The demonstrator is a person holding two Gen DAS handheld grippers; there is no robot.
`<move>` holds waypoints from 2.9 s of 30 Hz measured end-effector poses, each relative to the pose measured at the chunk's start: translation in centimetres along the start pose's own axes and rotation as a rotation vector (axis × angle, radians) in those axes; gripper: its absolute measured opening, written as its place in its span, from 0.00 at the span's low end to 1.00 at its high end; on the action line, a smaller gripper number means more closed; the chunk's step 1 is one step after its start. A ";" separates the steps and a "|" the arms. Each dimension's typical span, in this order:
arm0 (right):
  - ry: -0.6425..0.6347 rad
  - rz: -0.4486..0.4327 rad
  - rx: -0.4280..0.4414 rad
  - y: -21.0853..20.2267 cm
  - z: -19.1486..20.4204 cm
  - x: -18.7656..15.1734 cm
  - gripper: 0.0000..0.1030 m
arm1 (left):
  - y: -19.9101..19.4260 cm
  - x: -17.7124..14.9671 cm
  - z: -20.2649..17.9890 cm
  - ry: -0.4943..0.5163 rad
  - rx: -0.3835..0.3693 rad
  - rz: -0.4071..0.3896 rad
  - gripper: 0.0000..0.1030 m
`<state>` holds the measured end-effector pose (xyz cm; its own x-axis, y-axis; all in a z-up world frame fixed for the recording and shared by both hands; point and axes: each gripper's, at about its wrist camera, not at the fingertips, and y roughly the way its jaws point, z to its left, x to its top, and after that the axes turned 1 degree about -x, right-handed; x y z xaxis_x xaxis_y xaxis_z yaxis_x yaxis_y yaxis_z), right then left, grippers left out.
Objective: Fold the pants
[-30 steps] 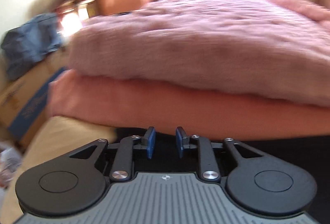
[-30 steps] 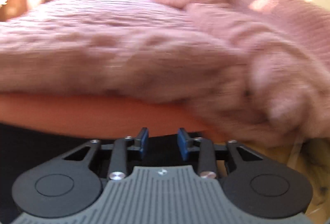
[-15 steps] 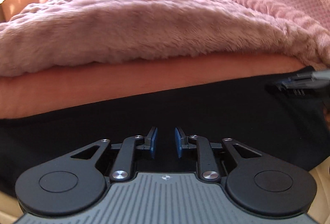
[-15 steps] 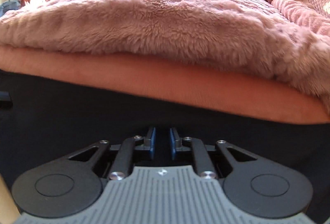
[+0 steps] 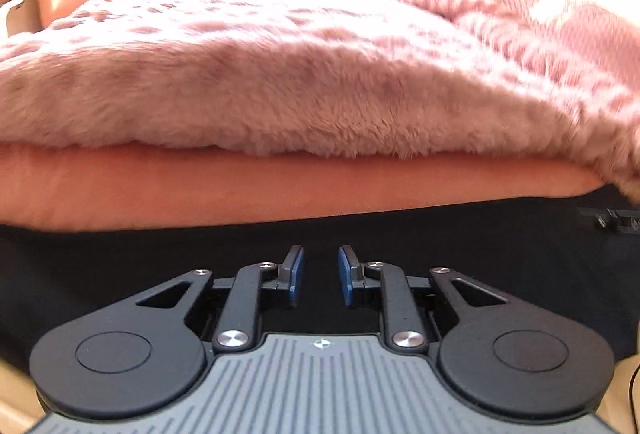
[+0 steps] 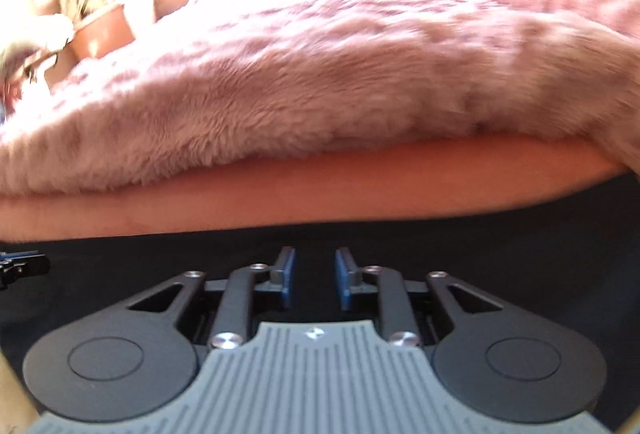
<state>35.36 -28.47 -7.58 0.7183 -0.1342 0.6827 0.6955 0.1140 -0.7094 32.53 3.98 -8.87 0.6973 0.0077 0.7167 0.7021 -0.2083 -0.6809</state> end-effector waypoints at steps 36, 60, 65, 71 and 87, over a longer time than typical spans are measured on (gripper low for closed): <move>-0.125 0.150 -0.121 -7.8 5.2 -9.9 0.34 | -9.0 -2.3 24.9 -0.468 0.307 -0.200 0.00; -0.095 0.130 -0.064 -8.0 4.3 -10.2 0.38 | -4.5 -2.5 -1.3 0.288 -0.073 0.001 0.32; -0.094 0.119 -0.056 -8.1 4.3 -10.4 0.40 | -3.6 -1.2 0.1 0.509 0.010 0.042 0.32; -0.083 0.114 -0.044 -8.1 4.2 -10.4 0.41 | 0.5 -1.1 -1.6 0.726 -0.045 0.158 0.32; -0.091 0.099 -0.021 -8.0 4.0 -10.6 0.42 | -1.6 -1.3 0.0 0.410 -0.176 0.133 0.00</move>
<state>22.26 -23.97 -8.47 0.7824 -0.0335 0.6219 0.6216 0.1016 -0.7767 30.51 4.35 -8.71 0.6407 -0.4100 0.6492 0.5505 -0.3441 -0.7606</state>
